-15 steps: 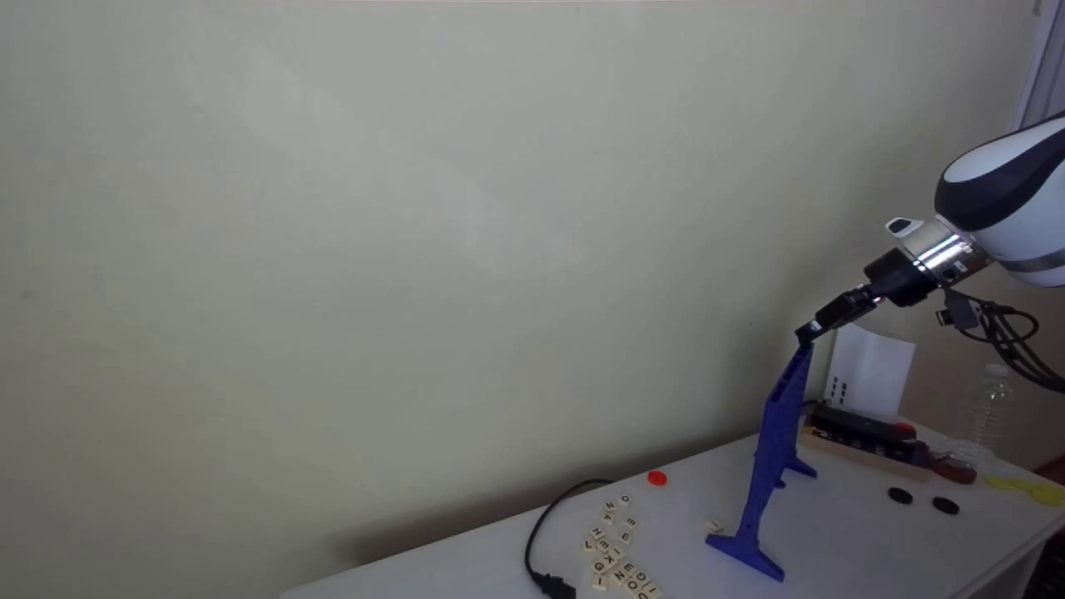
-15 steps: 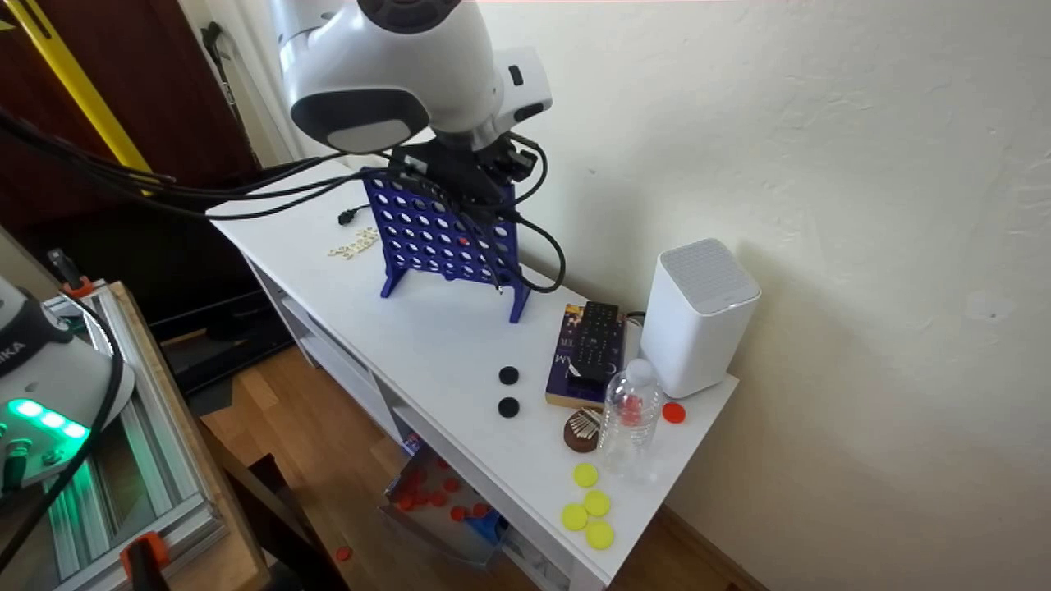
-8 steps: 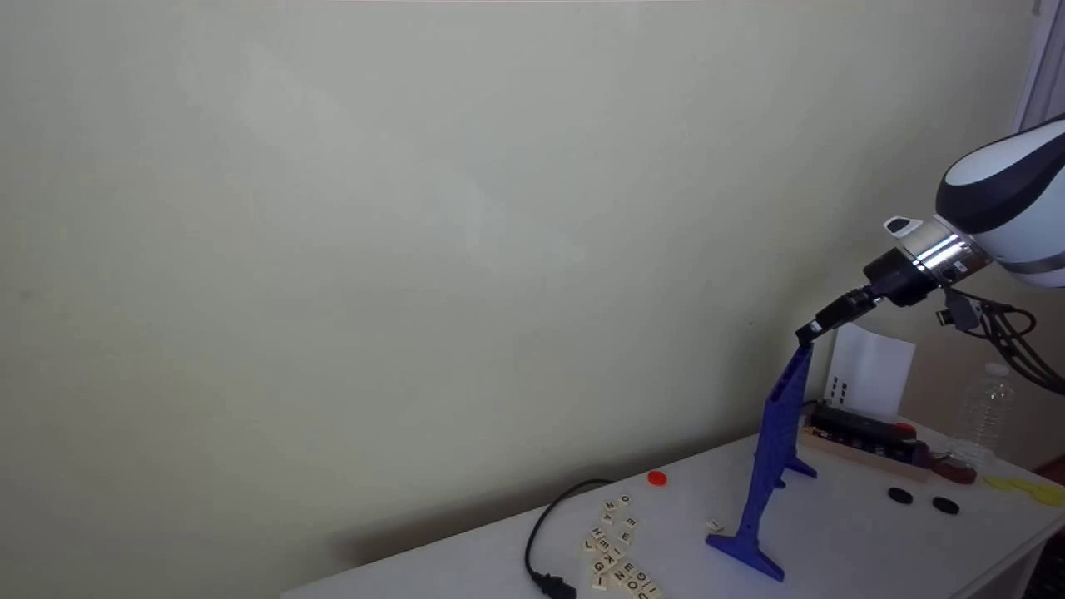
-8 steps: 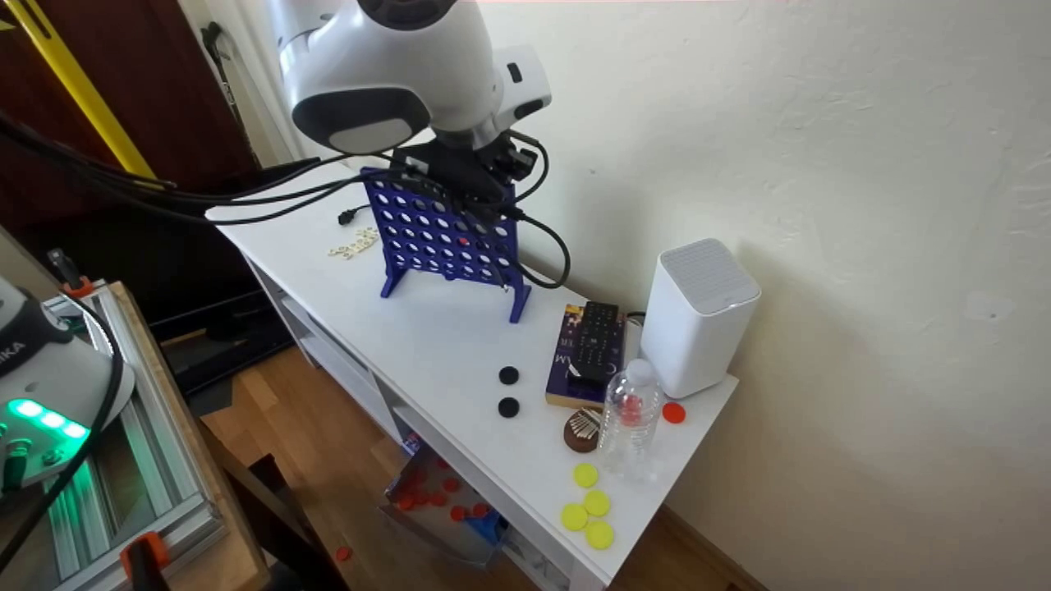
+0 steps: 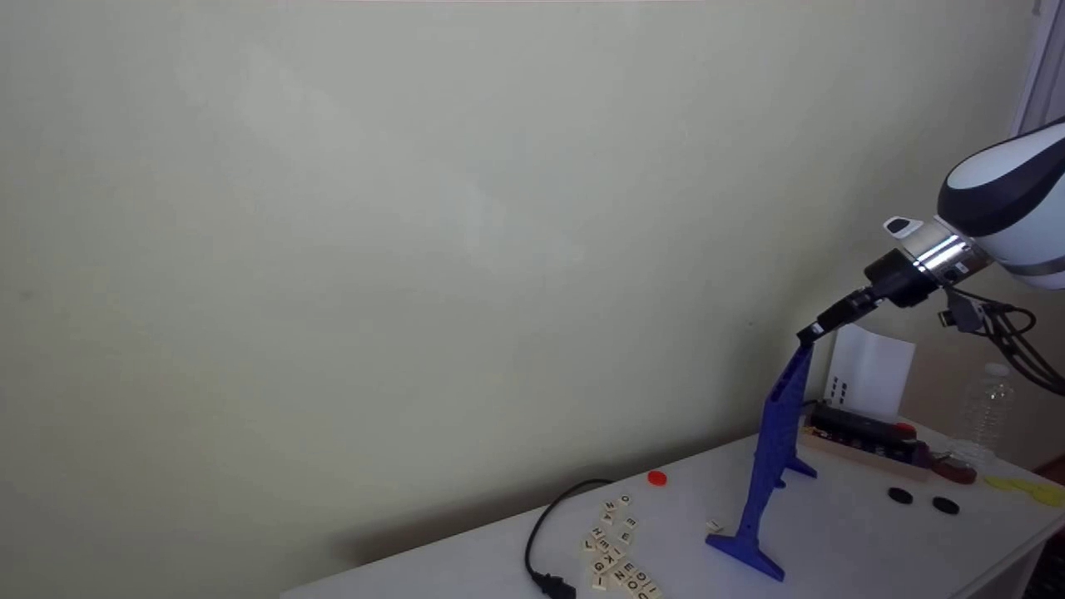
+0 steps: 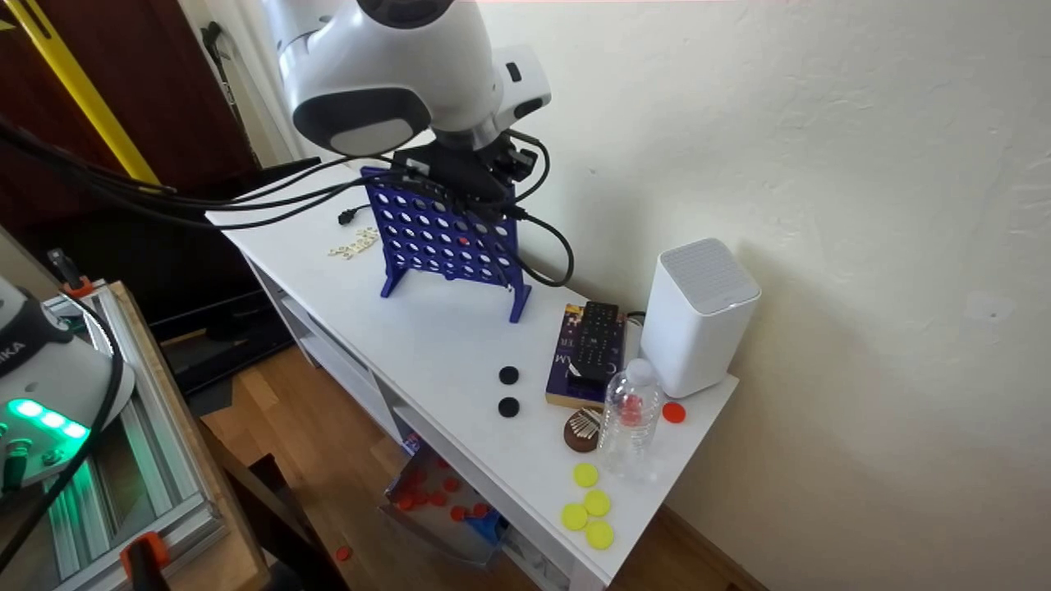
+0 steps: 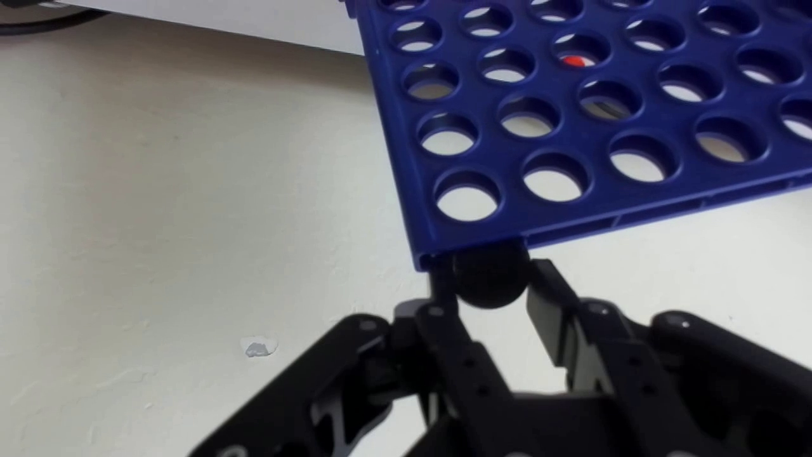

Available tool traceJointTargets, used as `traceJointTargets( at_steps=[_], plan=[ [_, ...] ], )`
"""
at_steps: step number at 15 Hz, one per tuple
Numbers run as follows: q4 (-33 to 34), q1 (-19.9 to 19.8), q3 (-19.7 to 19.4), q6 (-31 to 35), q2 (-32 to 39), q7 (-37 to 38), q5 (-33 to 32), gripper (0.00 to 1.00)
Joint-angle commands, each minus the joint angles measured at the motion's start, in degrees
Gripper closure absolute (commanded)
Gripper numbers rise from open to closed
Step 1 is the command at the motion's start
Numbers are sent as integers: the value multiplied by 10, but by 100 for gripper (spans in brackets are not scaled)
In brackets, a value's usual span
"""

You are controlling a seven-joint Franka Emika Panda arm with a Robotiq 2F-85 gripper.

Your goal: Put one black chip in the blue gameboard.

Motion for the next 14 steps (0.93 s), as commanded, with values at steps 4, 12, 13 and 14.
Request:
traceJointTargets(
  at_steps=[4, 12, 13, 14],
  plan=[
    [-7, -2, -10, 3, -8, 18, -23, 34],
    [-12, -11, 4, -2, 6, 16, -21, 0],
    [-13, -12, 6, -3, 9, 15, -21, 0],
    [-13, -14, 8, -4, 12, 14, -21, 0]
  ],
)
